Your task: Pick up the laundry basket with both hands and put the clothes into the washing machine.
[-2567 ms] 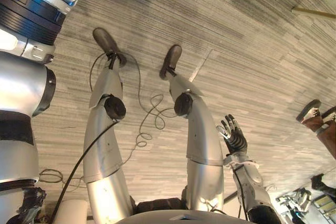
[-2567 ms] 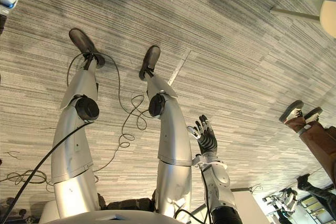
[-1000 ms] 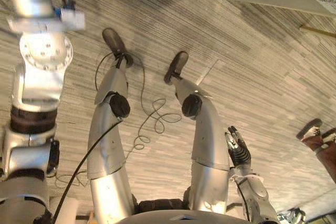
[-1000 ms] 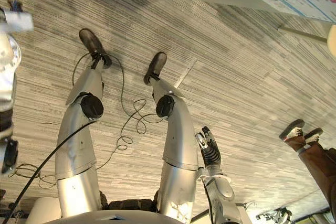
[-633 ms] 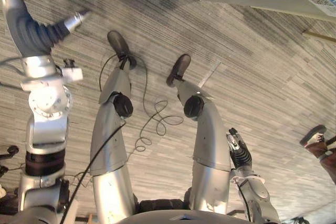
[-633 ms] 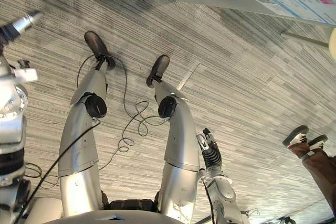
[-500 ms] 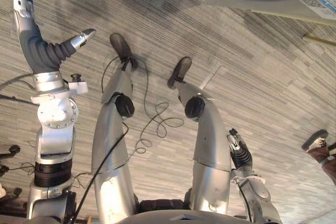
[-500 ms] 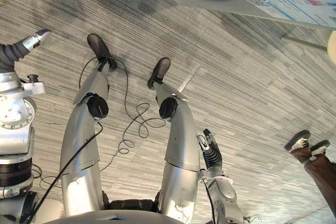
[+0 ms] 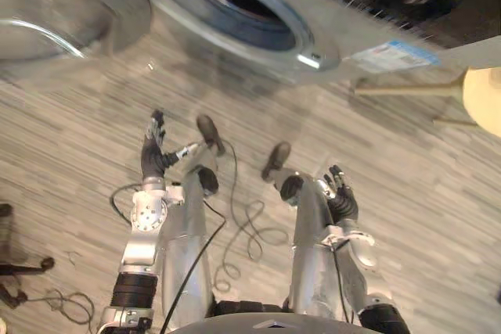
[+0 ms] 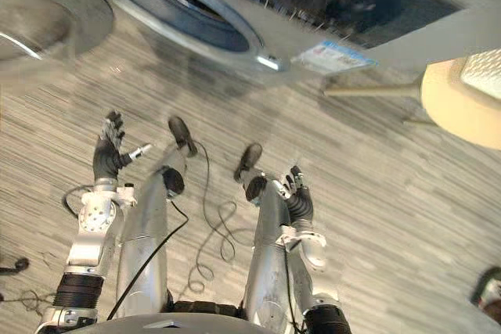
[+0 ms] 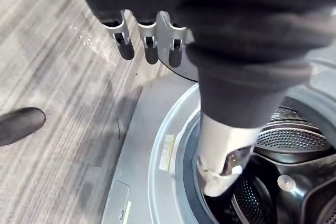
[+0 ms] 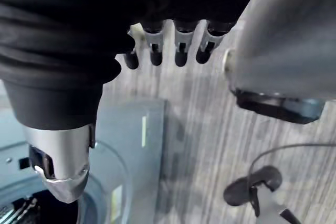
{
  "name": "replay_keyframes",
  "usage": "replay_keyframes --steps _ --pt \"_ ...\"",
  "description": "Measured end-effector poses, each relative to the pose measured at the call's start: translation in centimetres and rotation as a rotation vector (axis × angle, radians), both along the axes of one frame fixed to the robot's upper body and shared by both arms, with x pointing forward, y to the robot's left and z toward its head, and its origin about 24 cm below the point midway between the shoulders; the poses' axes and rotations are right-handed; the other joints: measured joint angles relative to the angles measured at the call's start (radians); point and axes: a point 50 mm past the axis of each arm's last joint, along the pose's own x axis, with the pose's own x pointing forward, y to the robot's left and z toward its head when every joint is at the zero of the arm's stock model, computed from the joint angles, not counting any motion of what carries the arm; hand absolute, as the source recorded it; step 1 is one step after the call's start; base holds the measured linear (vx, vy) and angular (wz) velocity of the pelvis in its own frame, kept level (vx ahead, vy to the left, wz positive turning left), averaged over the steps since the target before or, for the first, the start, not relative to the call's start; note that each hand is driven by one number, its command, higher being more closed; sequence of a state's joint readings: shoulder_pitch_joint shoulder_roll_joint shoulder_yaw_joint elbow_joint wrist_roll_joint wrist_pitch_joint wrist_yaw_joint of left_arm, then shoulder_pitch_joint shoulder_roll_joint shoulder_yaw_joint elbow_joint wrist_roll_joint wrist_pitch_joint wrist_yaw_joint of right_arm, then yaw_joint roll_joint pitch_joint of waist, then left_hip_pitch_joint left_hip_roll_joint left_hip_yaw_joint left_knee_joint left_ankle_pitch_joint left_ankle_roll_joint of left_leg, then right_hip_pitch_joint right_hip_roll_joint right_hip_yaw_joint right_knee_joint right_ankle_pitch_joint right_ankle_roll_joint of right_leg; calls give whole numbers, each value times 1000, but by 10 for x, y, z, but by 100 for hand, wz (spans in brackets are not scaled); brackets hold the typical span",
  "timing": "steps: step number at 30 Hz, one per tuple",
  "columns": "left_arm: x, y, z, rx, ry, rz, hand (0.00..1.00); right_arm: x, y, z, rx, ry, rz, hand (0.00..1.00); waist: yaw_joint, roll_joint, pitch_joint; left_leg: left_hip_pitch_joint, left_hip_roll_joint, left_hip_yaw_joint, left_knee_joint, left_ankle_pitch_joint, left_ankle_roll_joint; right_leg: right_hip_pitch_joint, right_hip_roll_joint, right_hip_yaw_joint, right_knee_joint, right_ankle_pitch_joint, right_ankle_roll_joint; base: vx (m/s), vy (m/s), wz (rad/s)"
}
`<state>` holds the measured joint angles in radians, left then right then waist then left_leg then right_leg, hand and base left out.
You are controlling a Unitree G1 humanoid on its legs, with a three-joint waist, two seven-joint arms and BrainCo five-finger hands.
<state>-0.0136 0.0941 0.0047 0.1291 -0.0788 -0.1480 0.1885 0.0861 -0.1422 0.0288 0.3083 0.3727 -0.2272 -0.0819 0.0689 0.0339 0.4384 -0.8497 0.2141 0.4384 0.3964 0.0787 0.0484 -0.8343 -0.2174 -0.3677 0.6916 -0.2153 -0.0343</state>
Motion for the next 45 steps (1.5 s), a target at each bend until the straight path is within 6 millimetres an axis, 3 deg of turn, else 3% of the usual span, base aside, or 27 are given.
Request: replay_keyframes --steps 2,5,9,11,13,16,24,35,36,45 --pt "-16 4 -28 -22 105 30 0 -13 0 -14 -16 73 -39 0 -14 4 -60 93 -32 7 -54 -4 3 88 -6 2 -43 7 23 100 32 7" --pt "-35 9 -59 -74 220 94 0 -33 0 -30 -37 159 -76 0 -12 4 -99 258 -71 18 -146 -1 -1 250 -8 -3 -123 14 46 160 37 18" --pt "-73 14 -104 -134 428 174 0 -64 -10 -62 -8 324 -173 0 -15 6 -194 426 -120 28 -252 2 -6 420 -21 -25 -211 20 79 173 19 15" --pt "-90 15 -125 -182 532 223 0 -81 -16 -78 18 416 -230 0 -17 14 -245 490 -133 26 -309 8 -15 492 -7 -33 -280 33 95 164 30 6" --pt "-119 14 -152 -253 681 268 0 -104 -24 -97 81 525 -296 0 -17 26 -317 575 -151 25 -412 32 -45 583 33 -29 -414 72 107 193 52 -13" --pt "-147 11 -172 -339 816 308 0 -125 -30 -113 135 626 -362 0 -28 37 -352 668 -173 11 -480 52 -52 714 65 -30 -572 138 127 215 48 -6" --pt "-171 7 -186 -454 917 343 0 -139 -28 -124 199 716 -360 0 -35 35 -370 780 -198 -96 -476 53 -47 875 76 -56 -665 160 144 121 -48 10" --pt "-181 5 -191 -470 960 339 0 -144 -26 -130 205 768 -329 0 -38 24 -390 798 -180 -136 -483 39 -59 904 95 -62 -679 150 133 -14 -18 1" --pt "-184 11 -192 -476 963 352 0 -141 -18 -133 225 790 -317 0 -57 -10 -384 829 -186 -156 -483 11 -69 941 100 -74 -676 111 128 0 0 0" --pt "-184 11 -192 -467 968 345 0 -139 -17 -133 219 785 -302 0 -68 -11 -371 835 -185 -151 -484 11 -69 940 98 -72 -658 103 124 0 0 0"
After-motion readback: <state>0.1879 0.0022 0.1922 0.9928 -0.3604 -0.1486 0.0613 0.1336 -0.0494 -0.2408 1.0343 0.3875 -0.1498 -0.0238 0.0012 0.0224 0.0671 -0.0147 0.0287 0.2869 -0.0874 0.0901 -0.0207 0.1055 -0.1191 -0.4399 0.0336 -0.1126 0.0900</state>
